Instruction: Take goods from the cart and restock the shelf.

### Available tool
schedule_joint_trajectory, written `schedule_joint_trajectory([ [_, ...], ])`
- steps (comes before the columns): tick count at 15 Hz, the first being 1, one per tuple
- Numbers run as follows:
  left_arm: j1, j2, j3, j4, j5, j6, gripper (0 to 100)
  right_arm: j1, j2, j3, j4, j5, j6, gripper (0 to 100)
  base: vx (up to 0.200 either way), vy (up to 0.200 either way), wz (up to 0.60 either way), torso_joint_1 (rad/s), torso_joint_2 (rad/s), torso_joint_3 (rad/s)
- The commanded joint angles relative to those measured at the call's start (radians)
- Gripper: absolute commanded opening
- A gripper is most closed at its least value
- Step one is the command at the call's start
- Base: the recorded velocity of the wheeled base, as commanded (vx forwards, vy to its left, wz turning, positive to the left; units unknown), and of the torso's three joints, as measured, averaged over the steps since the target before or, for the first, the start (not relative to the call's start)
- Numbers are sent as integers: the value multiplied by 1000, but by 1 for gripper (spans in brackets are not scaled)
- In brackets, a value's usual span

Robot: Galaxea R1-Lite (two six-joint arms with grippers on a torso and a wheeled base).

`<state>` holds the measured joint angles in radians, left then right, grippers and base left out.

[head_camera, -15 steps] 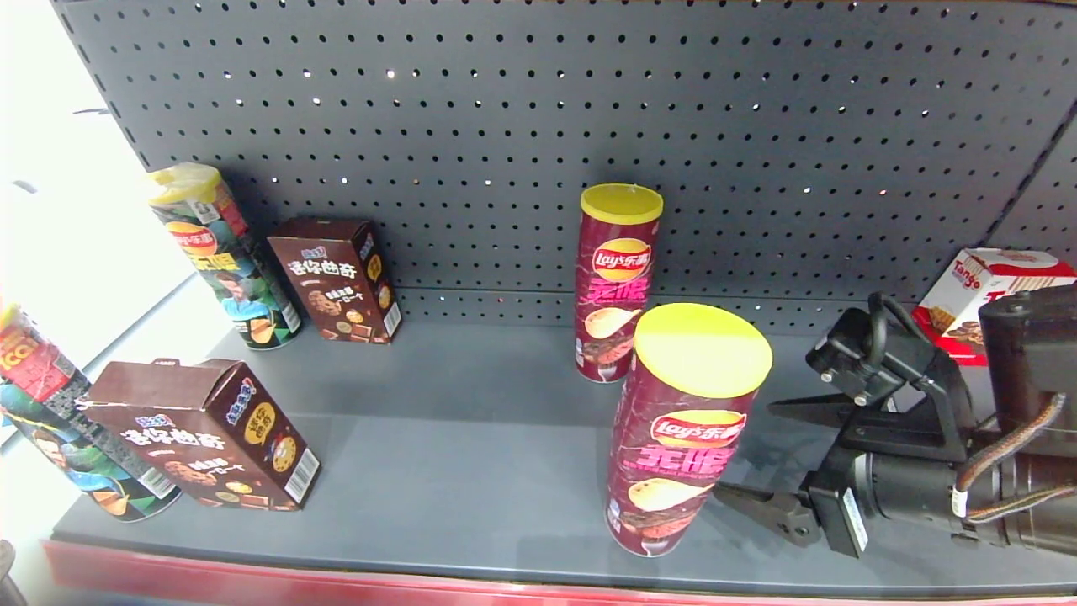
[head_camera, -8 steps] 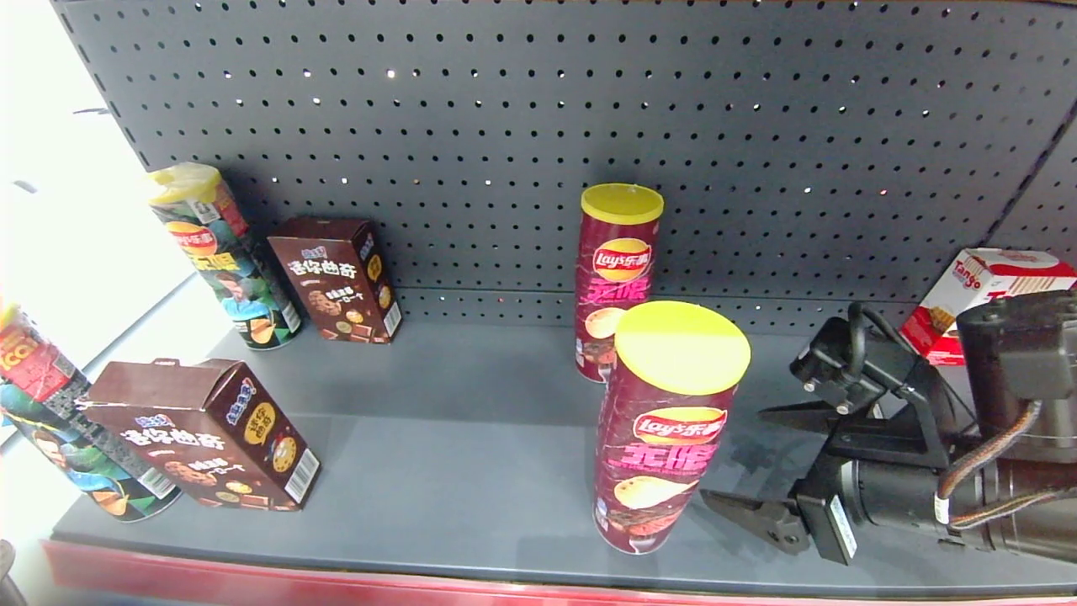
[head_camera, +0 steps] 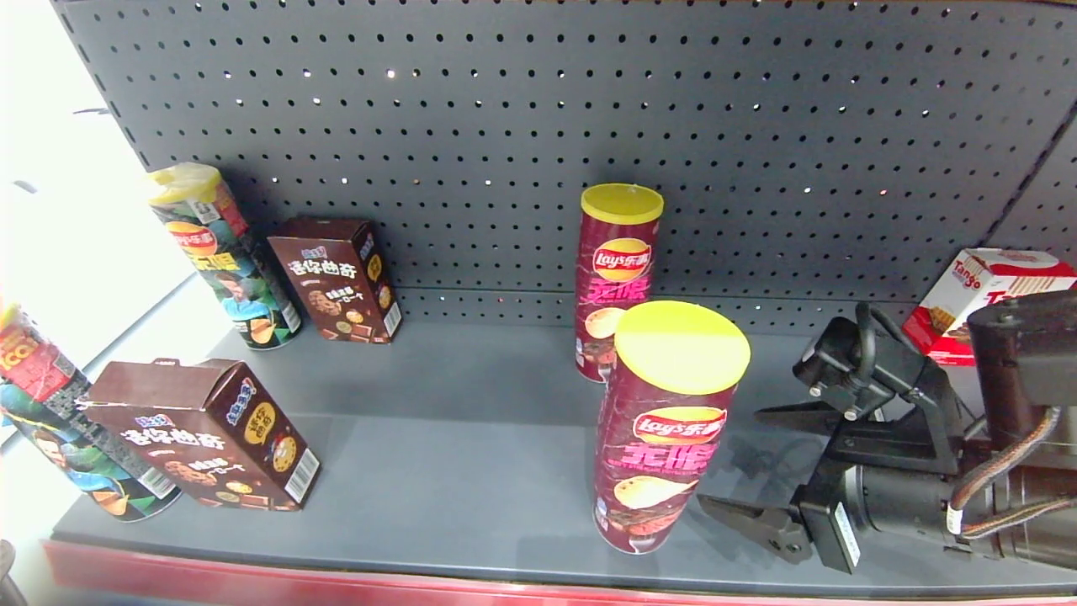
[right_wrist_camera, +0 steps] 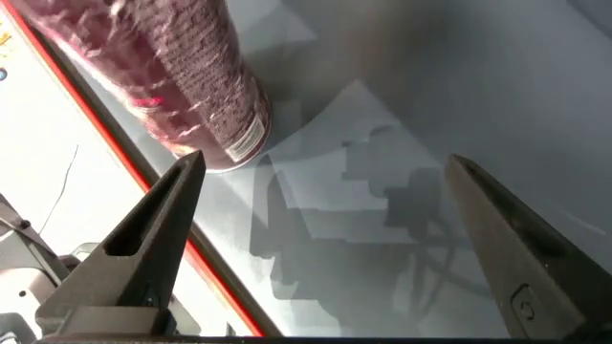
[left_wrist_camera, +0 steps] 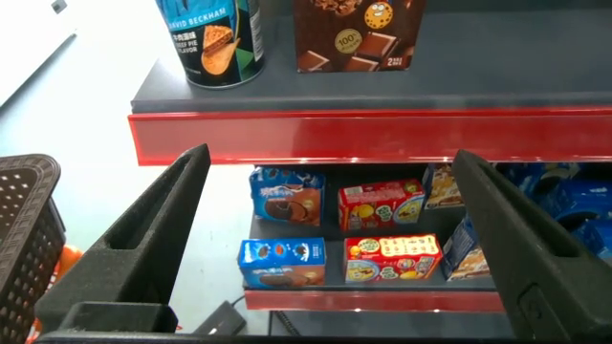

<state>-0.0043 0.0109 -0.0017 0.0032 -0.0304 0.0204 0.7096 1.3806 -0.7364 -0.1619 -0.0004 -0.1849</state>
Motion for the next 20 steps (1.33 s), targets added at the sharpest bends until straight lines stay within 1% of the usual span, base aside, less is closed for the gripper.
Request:
schedule_joint_trajectory([
  [1,0,1,0,0,0,0,100,7,9,-9,-1,0,-1,100,0,0,0,0,0,0],
  [6,0,1,0,0,0,-2,100,19,12,-5,-1,-7,-1,100,0,0,0,0,0,0],
  [11,0,1,0,0,0,0,100,-10,-12,3,1,-20,1,100,0,0,0,0,0,0],
  [13,0,1,0,0,0,-2,100,-2,15,-18,-1,-20,-1,100,0,0,0,0,0,0],
  [20,0,1,0,0,0,-4,100,18,35,-31,-1,-20,-1,100,0,0,0,0,0,0],
])
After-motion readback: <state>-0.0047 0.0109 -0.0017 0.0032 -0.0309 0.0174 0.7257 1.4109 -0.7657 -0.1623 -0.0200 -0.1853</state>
